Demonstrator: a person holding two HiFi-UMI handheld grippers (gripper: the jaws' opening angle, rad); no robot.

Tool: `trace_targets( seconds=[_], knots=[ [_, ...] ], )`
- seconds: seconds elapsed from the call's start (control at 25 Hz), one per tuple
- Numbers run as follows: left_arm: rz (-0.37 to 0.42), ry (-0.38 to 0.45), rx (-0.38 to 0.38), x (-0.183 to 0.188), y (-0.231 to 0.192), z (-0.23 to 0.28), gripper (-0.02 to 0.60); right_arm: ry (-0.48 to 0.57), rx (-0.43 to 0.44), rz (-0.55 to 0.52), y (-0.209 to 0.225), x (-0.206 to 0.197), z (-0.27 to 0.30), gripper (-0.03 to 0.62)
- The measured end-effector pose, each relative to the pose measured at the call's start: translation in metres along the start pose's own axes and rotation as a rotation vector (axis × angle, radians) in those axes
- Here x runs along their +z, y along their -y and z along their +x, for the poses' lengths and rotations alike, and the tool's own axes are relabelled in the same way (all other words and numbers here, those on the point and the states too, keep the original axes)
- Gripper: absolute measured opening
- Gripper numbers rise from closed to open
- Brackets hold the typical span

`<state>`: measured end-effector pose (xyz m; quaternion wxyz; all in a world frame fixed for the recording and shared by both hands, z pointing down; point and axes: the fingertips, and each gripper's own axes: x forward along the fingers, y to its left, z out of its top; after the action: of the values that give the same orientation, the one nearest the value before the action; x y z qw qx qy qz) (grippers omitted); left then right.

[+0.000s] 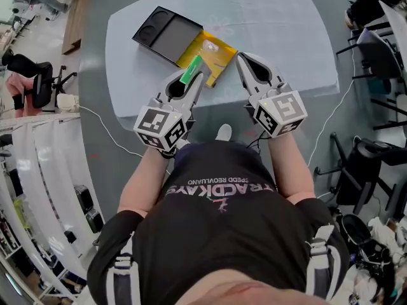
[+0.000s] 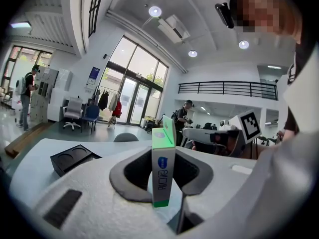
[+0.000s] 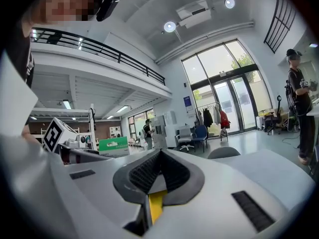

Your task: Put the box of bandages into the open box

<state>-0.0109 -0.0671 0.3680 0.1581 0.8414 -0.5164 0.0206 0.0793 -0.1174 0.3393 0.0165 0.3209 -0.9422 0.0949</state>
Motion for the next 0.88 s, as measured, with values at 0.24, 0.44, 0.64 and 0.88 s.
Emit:
trace_targets(
  seconds=[0.24,0.44,0.64,0.88],
  knots=[
    [-0.003,-0.021,0.027,-0.004,-0.002,0.006,0.100,-0.025,0.017,0.013,0.006,-0.006,0.002,0.011],
    [-0.010,-0.035,0.032,-0.010,-0.007,0.010,0.100,-0.041,0.022,0.022,0.007,-0.011,0.006,0.011],
    [-0.021,-0.053,0.021,-0.017,-0.012,0.017,0.100,-0.053,0.006,0.033,0.011,-0.017,0.010,0.011],
    [-0.018,-0.088,-0.009,-0.027,-0.021,0.032,0.100,-0.064,-0.027,0.050,0.023,-0.027,0.018,0.011]
  ],
)
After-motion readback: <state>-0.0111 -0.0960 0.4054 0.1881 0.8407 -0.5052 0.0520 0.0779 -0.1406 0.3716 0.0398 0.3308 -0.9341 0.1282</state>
